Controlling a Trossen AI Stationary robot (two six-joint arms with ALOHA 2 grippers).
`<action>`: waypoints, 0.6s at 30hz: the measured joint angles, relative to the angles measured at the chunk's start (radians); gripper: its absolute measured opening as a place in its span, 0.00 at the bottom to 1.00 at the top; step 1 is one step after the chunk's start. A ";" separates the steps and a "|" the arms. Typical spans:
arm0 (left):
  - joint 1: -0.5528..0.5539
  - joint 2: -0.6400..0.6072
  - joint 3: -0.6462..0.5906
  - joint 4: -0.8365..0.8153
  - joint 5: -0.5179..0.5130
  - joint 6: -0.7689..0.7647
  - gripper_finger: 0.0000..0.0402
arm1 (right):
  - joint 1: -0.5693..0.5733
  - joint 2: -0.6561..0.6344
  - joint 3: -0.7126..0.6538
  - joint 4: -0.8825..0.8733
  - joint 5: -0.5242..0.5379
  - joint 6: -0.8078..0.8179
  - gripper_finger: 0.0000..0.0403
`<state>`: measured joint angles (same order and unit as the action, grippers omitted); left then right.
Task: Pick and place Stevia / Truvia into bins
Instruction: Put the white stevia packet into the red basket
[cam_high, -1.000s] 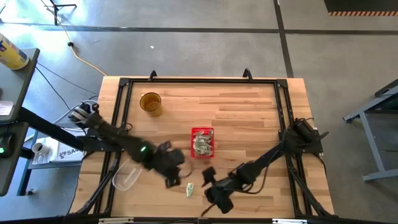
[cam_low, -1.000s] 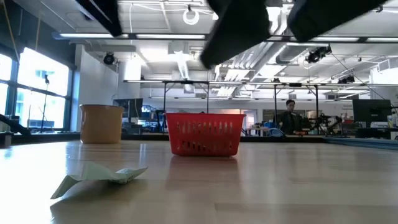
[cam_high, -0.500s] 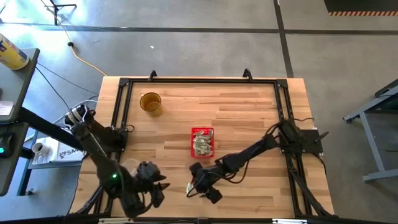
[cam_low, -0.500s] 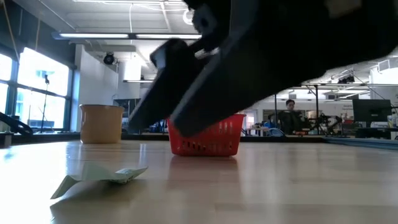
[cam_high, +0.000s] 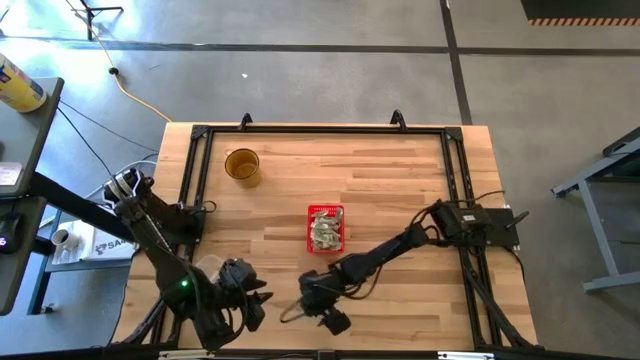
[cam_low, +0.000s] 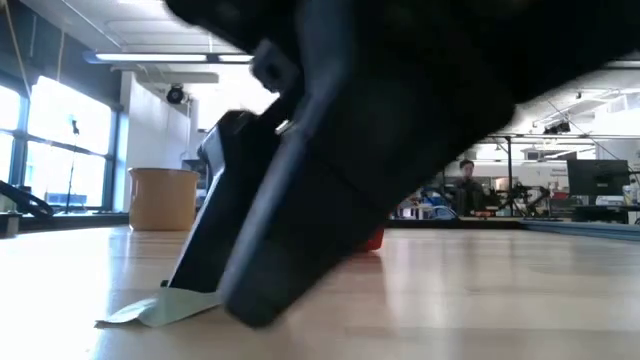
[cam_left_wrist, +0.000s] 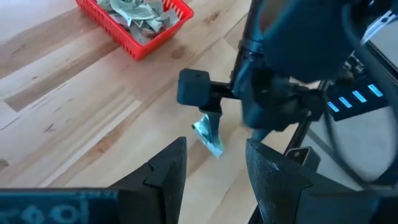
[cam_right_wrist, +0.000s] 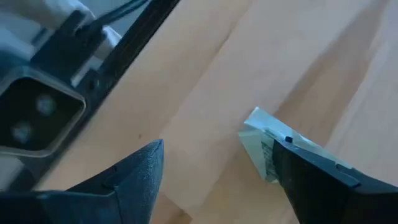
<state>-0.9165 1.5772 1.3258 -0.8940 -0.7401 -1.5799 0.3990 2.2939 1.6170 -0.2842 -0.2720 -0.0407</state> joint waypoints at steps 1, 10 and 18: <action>0.000 0.000 0.000 -0.002 0.000 0.000 0.50 | -0.009 0.014 0.040 -0.075 -0.013 0.025 0.72; 0.000 0.000 0.000 -0.031 -0.024 0.003 0.50 | -0.058 0.048 0.238 -0.562 0.058 0.112 0.71; 0.000 0.000 0.000 -0.072 -0.038 0.004 0.50 | -0.003 0.045 0.381 -0.740 0.165 -0.080 0.71</action>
<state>-0.9165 1.5772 1.3262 -0.9664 -0.7781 -1.5763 0.3958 2.3394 1.9984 -1.0239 -0.1069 -0.1205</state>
